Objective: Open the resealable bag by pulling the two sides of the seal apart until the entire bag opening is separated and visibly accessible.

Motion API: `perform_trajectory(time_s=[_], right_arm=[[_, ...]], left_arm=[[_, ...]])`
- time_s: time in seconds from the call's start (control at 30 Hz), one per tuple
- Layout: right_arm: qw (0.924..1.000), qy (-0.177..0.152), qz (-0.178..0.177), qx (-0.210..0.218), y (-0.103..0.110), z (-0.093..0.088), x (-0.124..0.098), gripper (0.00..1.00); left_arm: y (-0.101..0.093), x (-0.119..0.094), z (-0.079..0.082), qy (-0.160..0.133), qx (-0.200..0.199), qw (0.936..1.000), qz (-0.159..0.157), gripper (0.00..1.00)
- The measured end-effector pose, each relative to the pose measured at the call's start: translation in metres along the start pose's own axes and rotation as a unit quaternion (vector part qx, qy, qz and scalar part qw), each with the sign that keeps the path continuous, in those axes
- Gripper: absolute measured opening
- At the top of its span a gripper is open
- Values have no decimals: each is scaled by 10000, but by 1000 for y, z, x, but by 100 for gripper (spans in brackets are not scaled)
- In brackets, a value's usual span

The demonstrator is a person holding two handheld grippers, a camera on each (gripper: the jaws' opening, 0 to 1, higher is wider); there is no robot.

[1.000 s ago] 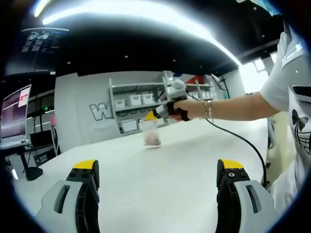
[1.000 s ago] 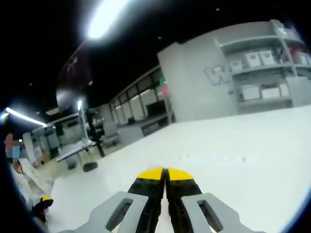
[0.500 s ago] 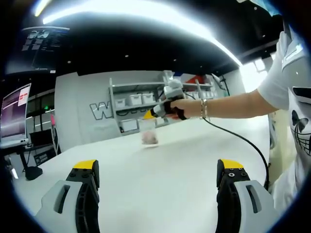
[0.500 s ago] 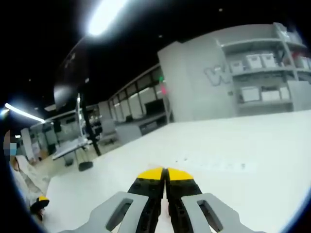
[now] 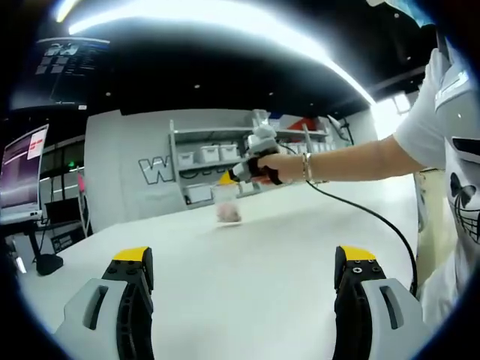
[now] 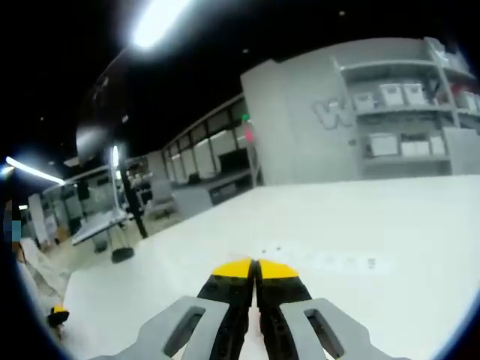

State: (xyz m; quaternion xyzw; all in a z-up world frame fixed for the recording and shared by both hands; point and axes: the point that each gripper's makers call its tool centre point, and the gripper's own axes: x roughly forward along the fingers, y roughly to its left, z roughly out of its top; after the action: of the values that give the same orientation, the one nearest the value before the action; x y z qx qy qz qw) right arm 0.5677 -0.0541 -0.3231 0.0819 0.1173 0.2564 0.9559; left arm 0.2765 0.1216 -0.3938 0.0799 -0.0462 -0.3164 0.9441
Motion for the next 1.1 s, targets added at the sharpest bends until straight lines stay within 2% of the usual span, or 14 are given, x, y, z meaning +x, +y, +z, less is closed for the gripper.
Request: perform_trajectory(time_s=[0.5, 1.1], right_arm=[[9998, 63, -127, -130, -5, 4, 22, 0], [9971, 144, -458, -587, -16, 9, 42, 0]], left_arm=[[12, -4, -2, -15, -17, 9999, 101, 100], [13, -4, -3, 7, 7, 9999, 105, 100]])
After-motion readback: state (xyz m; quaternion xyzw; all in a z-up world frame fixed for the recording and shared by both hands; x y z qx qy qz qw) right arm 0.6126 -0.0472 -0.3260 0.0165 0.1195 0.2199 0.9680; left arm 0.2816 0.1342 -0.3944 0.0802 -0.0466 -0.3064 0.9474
